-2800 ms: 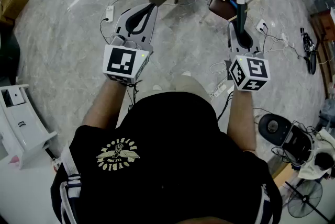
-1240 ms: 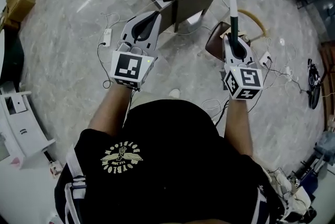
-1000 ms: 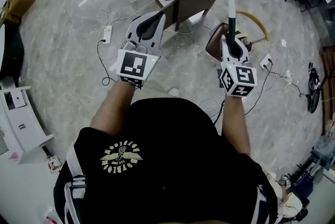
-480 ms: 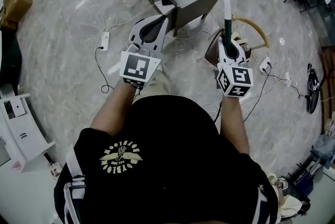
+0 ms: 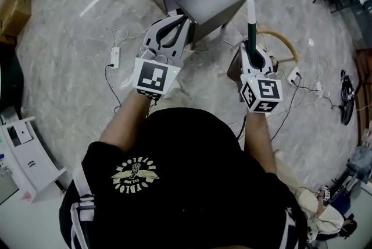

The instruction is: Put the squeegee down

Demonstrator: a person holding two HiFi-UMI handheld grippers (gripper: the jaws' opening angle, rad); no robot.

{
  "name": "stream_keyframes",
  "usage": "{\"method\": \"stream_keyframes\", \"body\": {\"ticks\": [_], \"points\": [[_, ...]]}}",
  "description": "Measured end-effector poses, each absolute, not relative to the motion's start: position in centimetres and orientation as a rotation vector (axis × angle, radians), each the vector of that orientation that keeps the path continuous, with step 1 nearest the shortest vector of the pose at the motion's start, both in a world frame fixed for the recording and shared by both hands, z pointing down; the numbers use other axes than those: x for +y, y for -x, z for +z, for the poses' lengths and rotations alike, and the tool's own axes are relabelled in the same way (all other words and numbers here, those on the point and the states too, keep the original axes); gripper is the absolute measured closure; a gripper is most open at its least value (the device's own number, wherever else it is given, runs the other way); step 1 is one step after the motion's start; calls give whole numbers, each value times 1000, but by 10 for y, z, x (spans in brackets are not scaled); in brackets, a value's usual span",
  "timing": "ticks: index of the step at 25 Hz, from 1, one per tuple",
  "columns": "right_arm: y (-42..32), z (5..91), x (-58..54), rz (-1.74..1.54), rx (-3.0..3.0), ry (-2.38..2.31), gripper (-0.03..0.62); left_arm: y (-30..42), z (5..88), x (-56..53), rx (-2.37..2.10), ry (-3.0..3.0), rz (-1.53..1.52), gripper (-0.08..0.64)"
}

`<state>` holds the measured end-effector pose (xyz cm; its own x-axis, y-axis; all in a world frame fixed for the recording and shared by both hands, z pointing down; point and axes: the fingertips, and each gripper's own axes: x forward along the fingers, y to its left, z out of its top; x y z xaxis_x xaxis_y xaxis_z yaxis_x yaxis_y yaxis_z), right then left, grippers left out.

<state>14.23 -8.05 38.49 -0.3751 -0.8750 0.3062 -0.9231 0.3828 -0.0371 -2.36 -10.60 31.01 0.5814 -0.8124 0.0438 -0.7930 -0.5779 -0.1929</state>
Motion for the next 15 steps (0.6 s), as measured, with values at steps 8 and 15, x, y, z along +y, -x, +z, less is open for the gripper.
{"method": "stream_keyframes", "body": {"ticks": [8, 15], "points": [[-135, 381, -134, 304, -2382, -1632, 532, 29, 305, -165, 1306, 2673, -175, 536], [-116, 379, -178, 301, -2362, -1660, 532, 44, 305, -207, 1263, 2691, -183, 537]]}}
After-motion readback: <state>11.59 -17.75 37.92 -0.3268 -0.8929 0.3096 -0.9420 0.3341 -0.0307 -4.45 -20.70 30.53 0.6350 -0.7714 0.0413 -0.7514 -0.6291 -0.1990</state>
